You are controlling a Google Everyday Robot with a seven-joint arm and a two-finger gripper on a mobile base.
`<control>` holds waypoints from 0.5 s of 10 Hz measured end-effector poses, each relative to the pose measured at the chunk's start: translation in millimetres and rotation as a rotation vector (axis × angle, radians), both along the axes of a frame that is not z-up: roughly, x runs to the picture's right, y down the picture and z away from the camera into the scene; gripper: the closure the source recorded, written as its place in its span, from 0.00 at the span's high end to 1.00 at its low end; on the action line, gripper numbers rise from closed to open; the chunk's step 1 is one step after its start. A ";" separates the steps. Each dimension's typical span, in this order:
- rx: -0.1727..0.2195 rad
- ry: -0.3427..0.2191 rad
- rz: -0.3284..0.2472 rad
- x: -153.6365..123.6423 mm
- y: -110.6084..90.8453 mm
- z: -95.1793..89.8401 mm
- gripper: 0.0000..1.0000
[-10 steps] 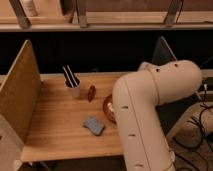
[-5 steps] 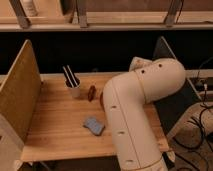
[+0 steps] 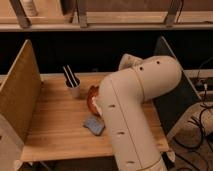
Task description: Drag the ceramic bowl in a circle
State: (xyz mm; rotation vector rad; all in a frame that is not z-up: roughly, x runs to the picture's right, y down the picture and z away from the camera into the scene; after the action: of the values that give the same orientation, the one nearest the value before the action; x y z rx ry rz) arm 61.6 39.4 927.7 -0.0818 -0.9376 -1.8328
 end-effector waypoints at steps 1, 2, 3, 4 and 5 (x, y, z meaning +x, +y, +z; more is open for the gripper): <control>-0.012 -0.003 0.007 2.2 4.5 -3.2 0.33; -0.026 0.000 0.017 7.7 9.2 -5.3 0.43; -0.042 0.012 0.034 16.1 13.6 -6.5 0.55; -0.050 0.020 0.043 21.0 15.8 -6.6 0.63; -0.055 0.029 0.050 26.5 16.8 -7.0 0.74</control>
State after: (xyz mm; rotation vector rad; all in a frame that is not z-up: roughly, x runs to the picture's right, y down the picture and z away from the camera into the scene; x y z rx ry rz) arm 88.1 56.2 920.7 -0.1177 -0.9621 -1.7553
